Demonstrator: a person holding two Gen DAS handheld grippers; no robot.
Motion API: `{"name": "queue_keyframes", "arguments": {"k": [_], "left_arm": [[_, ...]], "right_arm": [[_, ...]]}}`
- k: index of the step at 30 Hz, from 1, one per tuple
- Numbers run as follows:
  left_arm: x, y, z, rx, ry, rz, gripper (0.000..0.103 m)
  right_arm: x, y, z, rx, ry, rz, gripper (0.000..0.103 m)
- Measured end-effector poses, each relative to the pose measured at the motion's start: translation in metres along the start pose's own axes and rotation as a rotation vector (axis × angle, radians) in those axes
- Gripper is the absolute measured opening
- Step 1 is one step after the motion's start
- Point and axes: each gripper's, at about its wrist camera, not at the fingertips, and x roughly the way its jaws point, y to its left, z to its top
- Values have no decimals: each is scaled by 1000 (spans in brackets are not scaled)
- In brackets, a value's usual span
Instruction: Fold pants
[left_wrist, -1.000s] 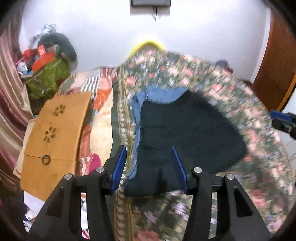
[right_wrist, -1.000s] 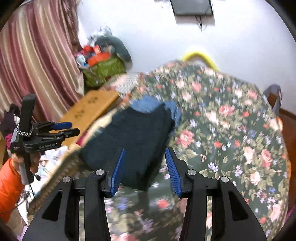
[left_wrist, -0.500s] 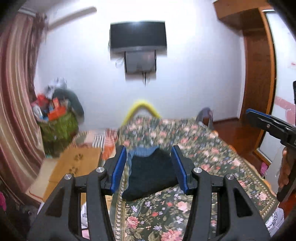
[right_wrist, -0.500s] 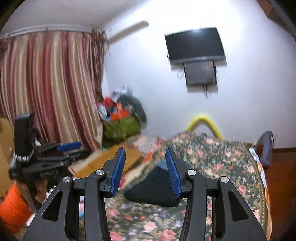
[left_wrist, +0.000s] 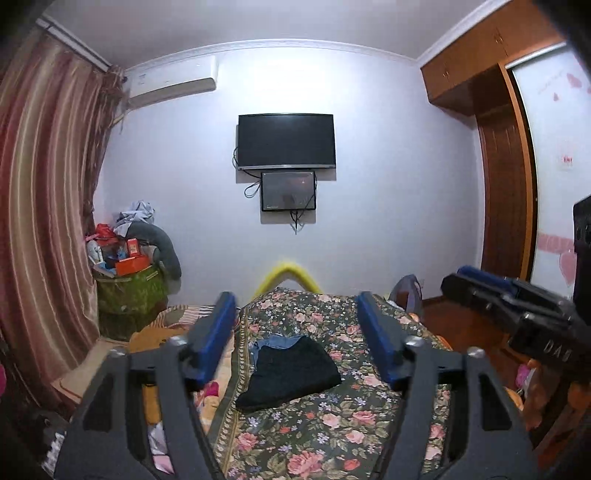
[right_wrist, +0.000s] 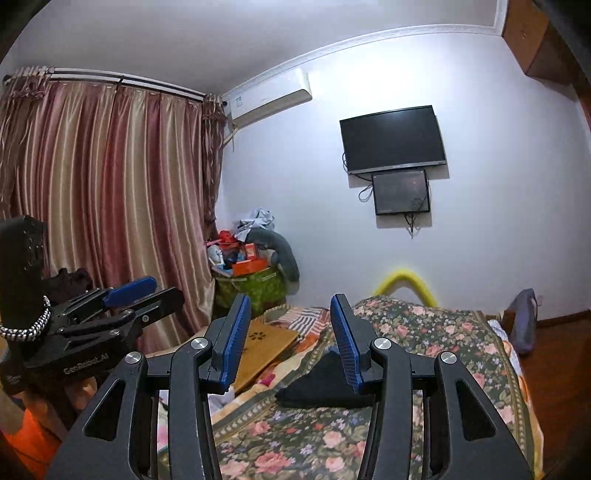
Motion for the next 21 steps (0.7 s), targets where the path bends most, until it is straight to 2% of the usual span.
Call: {"name": "queue_keyframes", "arguments": {"k": [2,4,7,11,13,21], "left_arm": [[-5,2,-2,-9,-5,0,84],[-8,4,-4,-17,-12,8,95],[-13,6,-7,-28,-22,21,100],[-15,9,-10,-34,-17,15,100],[-15,9,-12,-35,-14,15,101],[-10,9,-17,-40,0,24,102]], "right_arm": [[-2,3,-1,-4,-2,-18,50],[-5,5,-2,-8,-15,-44,68],[-9,4,-1,5,-19,-62,80],[-12,3,-2,10,-23,-87,90],[-14,4,-5,10,-28,-97,101],[-16,5,-10,7,-17,-111,103]]}}
